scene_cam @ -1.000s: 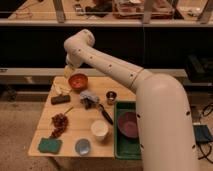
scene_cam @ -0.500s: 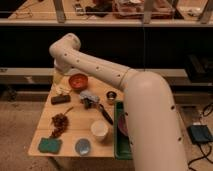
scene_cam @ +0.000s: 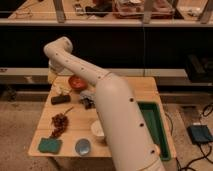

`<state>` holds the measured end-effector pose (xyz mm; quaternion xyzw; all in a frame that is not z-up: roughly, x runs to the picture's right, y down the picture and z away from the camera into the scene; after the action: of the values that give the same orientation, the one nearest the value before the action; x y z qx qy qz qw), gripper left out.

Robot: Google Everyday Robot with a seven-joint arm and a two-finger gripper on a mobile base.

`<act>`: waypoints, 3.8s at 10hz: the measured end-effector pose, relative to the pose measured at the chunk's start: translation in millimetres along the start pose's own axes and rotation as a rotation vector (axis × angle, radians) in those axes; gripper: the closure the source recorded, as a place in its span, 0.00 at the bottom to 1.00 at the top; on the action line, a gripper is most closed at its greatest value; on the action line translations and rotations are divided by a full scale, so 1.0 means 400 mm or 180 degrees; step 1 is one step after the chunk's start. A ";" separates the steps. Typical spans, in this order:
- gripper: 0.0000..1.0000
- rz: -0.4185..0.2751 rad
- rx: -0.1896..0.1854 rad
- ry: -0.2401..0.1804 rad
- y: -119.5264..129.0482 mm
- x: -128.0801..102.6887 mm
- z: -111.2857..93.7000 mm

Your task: Place banana in paper cup

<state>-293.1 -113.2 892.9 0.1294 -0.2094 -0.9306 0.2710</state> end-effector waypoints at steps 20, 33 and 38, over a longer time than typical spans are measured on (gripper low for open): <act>0.20 -0.0186 0.0195 0.0317 -0.111 0.034 0.272; 0.73 -0.0258 0.0224 0.0201 -0.033 -0.036 0.364; 1.00 -0.0581 0.0296 0.0217 -0.038 -0.016 0.149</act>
<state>-315.9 -79.1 939.2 0.1920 -0.2302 -0.9358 0.1857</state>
